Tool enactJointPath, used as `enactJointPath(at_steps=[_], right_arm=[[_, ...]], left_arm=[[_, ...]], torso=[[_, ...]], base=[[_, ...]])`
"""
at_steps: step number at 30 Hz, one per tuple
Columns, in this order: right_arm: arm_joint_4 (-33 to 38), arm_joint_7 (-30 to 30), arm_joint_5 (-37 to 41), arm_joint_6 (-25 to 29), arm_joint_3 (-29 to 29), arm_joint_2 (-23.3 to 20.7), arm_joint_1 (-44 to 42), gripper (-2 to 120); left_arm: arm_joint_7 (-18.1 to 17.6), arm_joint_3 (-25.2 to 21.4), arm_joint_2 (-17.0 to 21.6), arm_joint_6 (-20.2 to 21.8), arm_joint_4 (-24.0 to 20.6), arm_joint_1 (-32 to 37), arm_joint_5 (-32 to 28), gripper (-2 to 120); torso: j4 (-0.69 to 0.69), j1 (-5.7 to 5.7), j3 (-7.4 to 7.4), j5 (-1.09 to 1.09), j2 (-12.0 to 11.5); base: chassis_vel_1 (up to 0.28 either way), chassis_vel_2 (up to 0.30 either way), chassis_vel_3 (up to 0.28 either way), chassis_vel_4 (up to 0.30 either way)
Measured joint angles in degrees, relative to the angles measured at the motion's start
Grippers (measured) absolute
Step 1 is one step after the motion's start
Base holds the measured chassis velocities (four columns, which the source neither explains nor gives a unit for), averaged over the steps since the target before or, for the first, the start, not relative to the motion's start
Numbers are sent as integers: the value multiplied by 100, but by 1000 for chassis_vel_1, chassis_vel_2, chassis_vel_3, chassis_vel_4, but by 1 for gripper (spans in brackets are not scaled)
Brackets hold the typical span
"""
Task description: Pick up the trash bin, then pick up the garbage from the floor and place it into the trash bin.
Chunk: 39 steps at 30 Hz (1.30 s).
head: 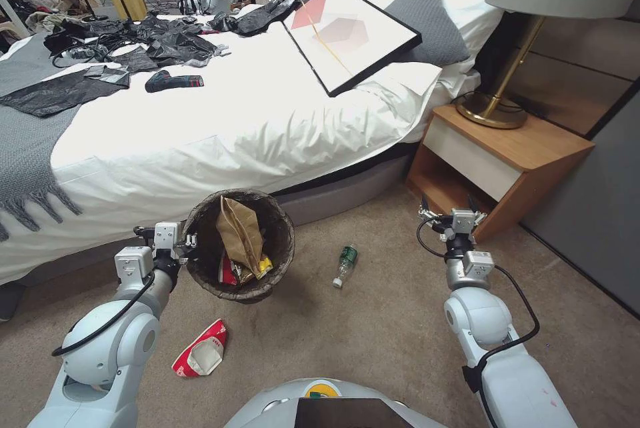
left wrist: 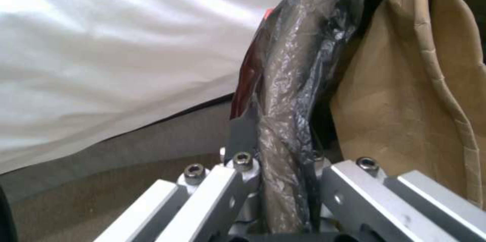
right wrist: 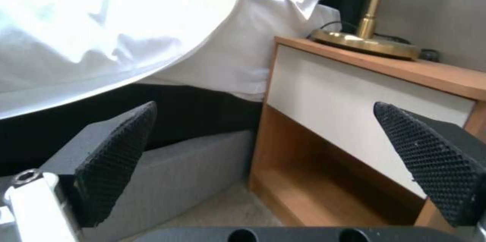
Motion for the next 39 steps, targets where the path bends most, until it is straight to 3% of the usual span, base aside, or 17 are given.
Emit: enactJointPath(at_steps=[11, 14, 18, 22, 26, 31, 39], right_arm=[[364, 125, 150, -149, -53, 3, -171, 100], [784, 390, 759, -666, -243, -166, -153, 100], [990, 876, 1863, -1461, -668, -787, 346, 100], [662, 1394, 2860, -2219, -1303, -1492, 1390, 100], [223, 1709, 3877, -2763, -1853, -1707, 2202, 100], [-376, 2078, 4696, -3042, -2438, -1641, 2905, 100], [-1078, 2209, 4794, -3082, -2828, -1318, 3179, 100]], left_arm=[[-6, 4, 3, 0, -4, 18, -24, 0], [-7, 15, 7, 0, -4, 7, -24, 0], [-11, 53, 1, 0, -6, -6, -12, 0], [-9, 59, -20, 0, -5, 10, 38, 0], [-5, 20, -38, 0, -5, 32, 65, 0], [2, 11, -56, 0, -19, 54, 75, 0], [25, -19, -4, 0, -213, 101, 87, 0]], torso=[[1, 0, 0, 0, 0], [0, 0, 0, 0, 0], [2, 0, 0, -1, 0], [5, 0, 0, -1, 0], [3, 0, 0, 1, 0], [2, 1, 1, 0, -1], [2, 1, 0, 1, -1]], base=[[0, 0, 0, 0], [0, 0, 0, 0], [0, 0, 0, 0], [0, 0, 0, 0], [0, 0, 0, 0], [0, 0, 0, 0], [0, 0, 0, 0]])
